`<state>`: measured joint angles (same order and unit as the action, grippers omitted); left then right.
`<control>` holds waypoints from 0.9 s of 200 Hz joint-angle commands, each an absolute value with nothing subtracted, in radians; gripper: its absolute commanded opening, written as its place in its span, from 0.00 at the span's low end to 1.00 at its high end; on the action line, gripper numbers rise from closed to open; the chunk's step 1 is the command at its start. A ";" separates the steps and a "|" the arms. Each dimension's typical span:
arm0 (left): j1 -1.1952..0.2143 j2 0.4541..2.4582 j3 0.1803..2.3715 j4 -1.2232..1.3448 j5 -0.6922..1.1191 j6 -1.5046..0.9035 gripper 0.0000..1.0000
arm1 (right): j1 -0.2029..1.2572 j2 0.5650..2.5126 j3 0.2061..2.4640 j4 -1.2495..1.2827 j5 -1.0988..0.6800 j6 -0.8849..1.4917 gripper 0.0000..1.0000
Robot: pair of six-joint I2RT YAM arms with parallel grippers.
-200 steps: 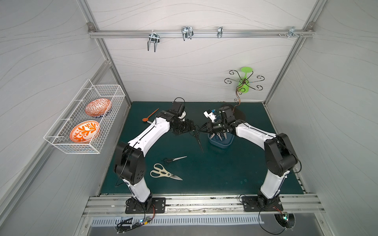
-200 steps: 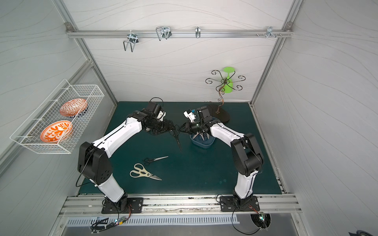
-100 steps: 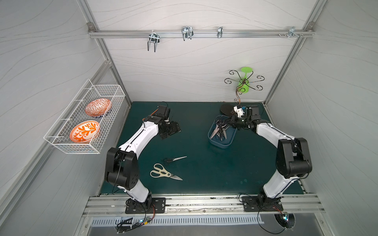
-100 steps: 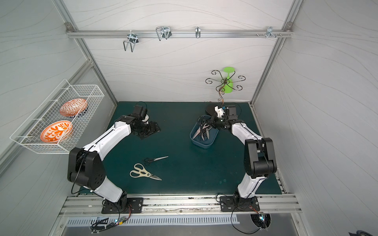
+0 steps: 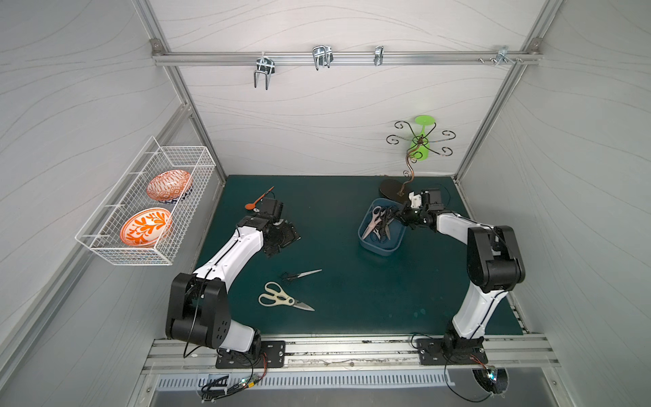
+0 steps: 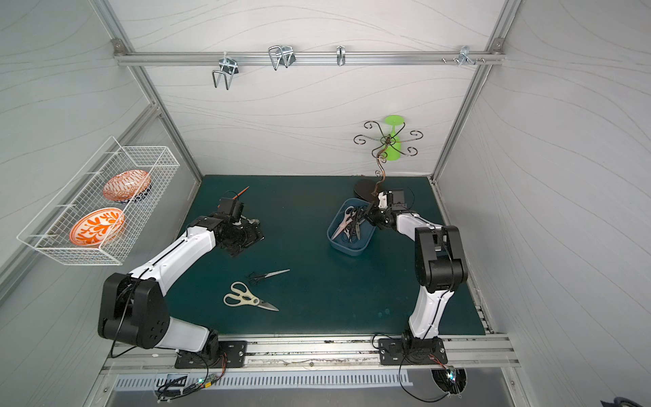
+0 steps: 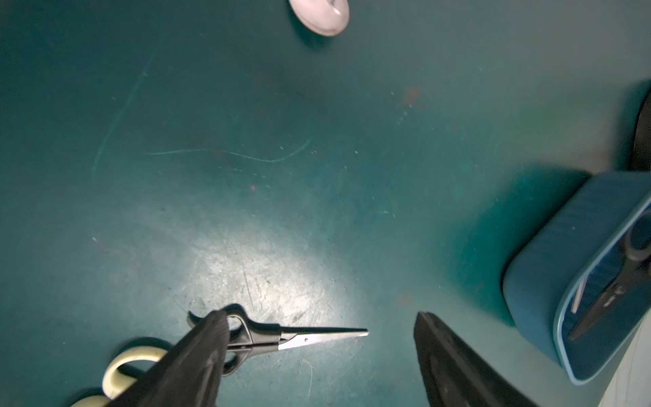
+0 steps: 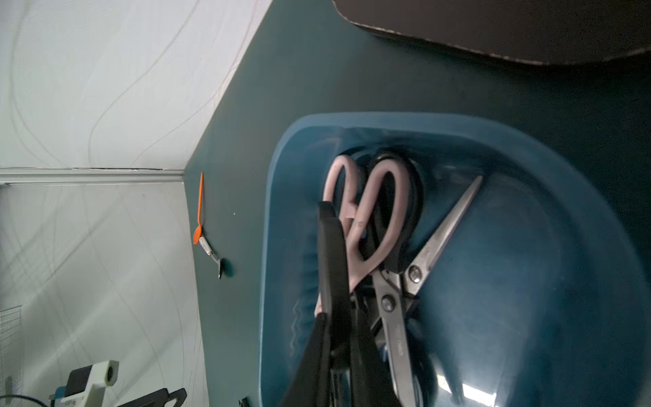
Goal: Put the scissors into the storage box
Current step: Place the scissors in the storage box.
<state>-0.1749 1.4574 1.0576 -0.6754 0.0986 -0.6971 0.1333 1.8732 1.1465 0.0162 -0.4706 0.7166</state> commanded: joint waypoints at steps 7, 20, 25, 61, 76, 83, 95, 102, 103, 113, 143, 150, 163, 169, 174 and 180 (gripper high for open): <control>-0.157 1.450 1.049 -0.656 0.106 -0.738 0.87 | 0.140 1.908 1.184 0.009 -0.443 0.712 0.04; -0.155 1.448 1.043 -0.665 0.109 -0.742 0.87 | 0.140 1.923 1.213 -0.064 -0.413 0.689 0.05; -0.155 1.448 1.041 -0.668 0.110 -0.742 0.87 | 0.139 1.924 1.220 -0.087 -0.400 0.683 0.06; -0.156 1.447 1.016 -0.696 0.112 -0.733 0.85 | 0.141 1.900 1.228 -0.160 -0.343 0.638 0.26; -0.156 1.445 1.016 -0.713 0.103 -0.709 0.84 | 0.144 1.868 1.235 -0.187 -0.328 0.607 0.32; -0.155 1.445 1.020 -0.726 0.095 -0.693 0.83 | 0.149 1.848 1.240 -0.204 -0.311 0.585 0.35; -0.155 1.446 1.028 -0.752 0.076 -0.667 0.82 | 0.161 1.815 1.260 -0.248 -0.281 0.538 0.38; -0.156 1.445 1.028 -0.762 0.072 -0.659 0.81 | 0.169 1.800 1.276 -0.278 -0.269 0.513 0.40; -0.155 1.445 1.028 -0.763 0.071 -0.657 0.81 | 0.169 1.797 1.278 -0.282 -0.267 0.510 0.40; -0.155 1.443 1.023 -0.775 0.069 -0.642 0.78 | 0.180 1.778 1.298 -0.320 -0.253 0.479 0.41; -0.157 1.435 0.975 -0.806 0.085 -0.623 0.58 | 0.214 1.691 1.301 -0.378 -0.205 0.429 0.42; -0.158 1.429 0.953 -0.807 0.096 -0.617 0.50 | 0.221 1.667 1.290 -0.380 -0.207 0.428 0.42; -0.159 1.413 0.914 -0.813 0.117 -0.603 0.38 | 0.233 1.632 1.271 -0.383 -0.214 0.429 0.42; -0.164 1.404 0.894 -0.814 0.124 -0.598 0.34 | 0.240 1.618 1.264 -0.386 -0.218 0.431 0.42; -0.169 1.397 0.879 -0.814 0.129 -0.592 0.31 | 0.245 1.608 1.257 -0.387 -0.221 0.433 0.42; -0.177 1.390 0.868 -0.819 0.126 -0.585 0.30 | 0.252 1.596 1.250 -0.391 -0.221 0.434 0.42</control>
